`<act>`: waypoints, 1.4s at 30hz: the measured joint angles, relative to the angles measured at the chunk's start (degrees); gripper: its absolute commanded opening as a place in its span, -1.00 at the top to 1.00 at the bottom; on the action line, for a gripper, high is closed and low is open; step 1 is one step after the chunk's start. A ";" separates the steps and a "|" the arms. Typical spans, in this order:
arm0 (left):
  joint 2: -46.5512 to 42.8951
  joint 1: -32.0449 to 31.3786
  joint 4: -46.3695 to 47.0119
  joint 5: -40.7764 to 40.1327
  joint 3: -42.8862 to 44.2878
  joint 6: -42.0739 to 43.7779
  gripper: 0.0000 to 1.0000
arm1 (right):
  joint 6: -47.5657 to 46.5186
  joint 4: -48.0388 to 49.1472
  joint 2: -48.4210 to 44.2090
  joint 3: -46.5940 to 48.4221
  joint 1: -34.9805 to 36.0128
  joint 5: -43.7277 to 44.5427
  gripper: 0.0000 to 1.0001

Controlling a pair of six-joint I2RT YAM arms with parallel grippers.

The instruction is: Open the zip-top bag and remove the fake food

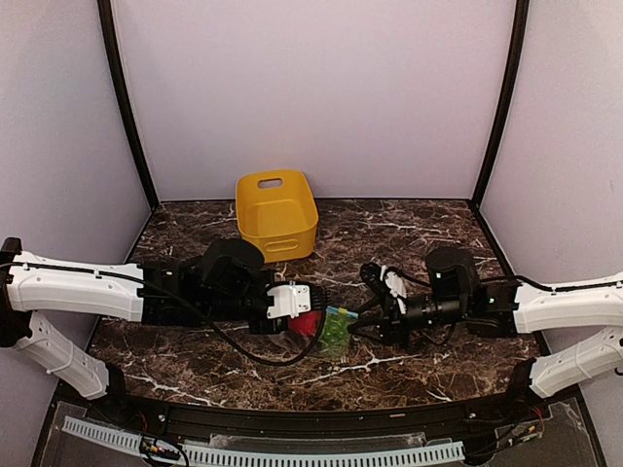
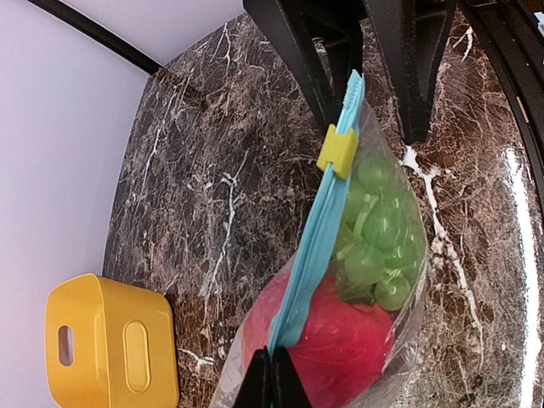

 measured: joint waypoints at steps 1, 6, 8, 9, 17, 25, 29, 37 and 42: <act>0.00 0.02 0.02 0.00 -0.02 -0.11 0.99 | -0.17 0.22 0.07 0.02 0.07 0.33 0.42; 0.00 0.02 0.02 0.63 -0.07 -0.52 0.98 | -0.63 1.16 0.09 0.09 0.09 1.79 0.55; 0.00 0.04 0.02 0.94 -0.11 -0.61 0.98 | -0.94 1.25 0.09 0.11 0.13 2.27 0.60; 0.00 0.04 0.02 1.07 -0.11 -0.68 0.98 | -1.09 1.25 0.09 0.13 0.13 2.38 0.63; 0.00 0.35 0.07 1.79 -0.11 -1.03 0.96 | -1.66 1.51 1.03 0.61 0.22 2.93 1.00; -1.40 0.50 2.19 7.13 -1.07 -0.85 0.09 | -2.69 1.40 1.44 0.94 0.52 3.89 1.00; -1.46 0.50 2.62 12.33 0.09 -0.98 0.10 | -4.28 1.46 1.44 0.94 1.07 4.26 1.00; 4.61 0.50 5.01 20.68 4.92 -1.40 0.22 | -7.67 1.46 1.42 1.07 2.36 6.21 1.00; 8.63 0.50 6.10 22.60 6.03 -1.25 0.35 | -9.25 1.44 1.31 1.07 2.75 7.30 1.00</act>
